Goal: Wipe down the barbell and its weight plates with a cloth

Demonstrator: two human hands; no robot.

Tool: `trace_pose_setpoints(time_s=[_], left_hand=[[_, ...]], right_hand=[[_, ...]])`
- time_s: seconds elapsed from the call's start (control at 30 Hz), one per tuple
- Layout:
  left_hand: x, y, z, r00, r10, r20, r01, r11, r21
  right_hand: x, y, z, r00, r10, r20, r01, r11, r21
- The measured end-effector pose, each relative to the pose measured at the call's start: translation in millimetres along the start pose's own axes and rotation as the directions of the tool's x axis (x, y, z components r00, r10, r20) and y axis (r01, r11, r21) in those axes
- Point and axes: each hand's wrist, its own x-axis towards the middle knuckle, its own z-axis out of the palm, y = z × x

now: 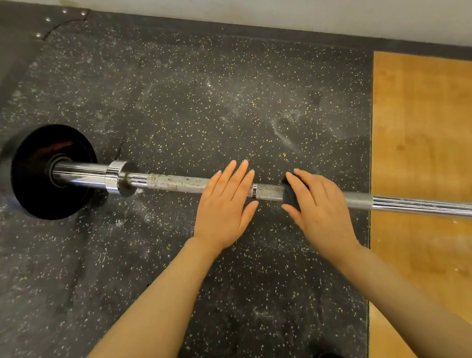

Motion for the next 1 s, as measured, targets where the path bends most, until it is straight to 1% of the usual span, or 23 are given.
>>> trace_pose_setpoints(time_s=[0.13, 0.23, 0.47, 0.53, 0.63, 0.73, 0.9, 1.0], left_hand=[[2, -4, 3, 1.000, 0.022, -0.009, -0.022, 1.000, 0.006], [1, -5, 3, 0.999, 0.033, -0.018, -0.033, 0.999, 0.011], [1, -4, 3, 1.000, 0.030, -0.004, -0.030, 0.999, 0.011], [1, -4, 4, 1.000, 0.018, -0.008, -0.018, 1.000, 0.016], [1, -4, 5, 1.000, 0.017, -0.006, -0.017, 1.000, 0.008], [1, -5, 4, 1.000, 0.028, 0.000, -0.028, 1.000, 0.000], [1, -5, 2, 0.999, 0.029, 0.026, -0.029, 0.999, 0.018], [0, -6, 2, 0.998, 0.041, 0.040, -0.044, 0.997, 0.061]], right_hand=[[16, -8, 12, 0.995, -0.054, 0.082, 0.057, 0.998, -0.041], [15, -2, 12, 0.990, -0.068, 0.122, 0.077, 0.995, -0.068], [-6, 25, -3, 0.990, 0.046, 0.131, -0.031, 0.993, -0.113], [0, 17, -1, 0.991, 0.043, 0.130, -0.026, 0.992, -0.125], [10, 2, 5, 0.988, -0.001, 0.155, 0.022, 0.991, -0.133], [11, 3, 5, 0.986, 0.005, 0.164, 0.015, 0.993, -0.119], [-11, 35, -8, 0.983, 0.092, 0.157, -0.077, 0.992, -0.101], [-23, 51, -16, 0.982, 0.115, 0.147, -0.099, 0.989, -0.108]])
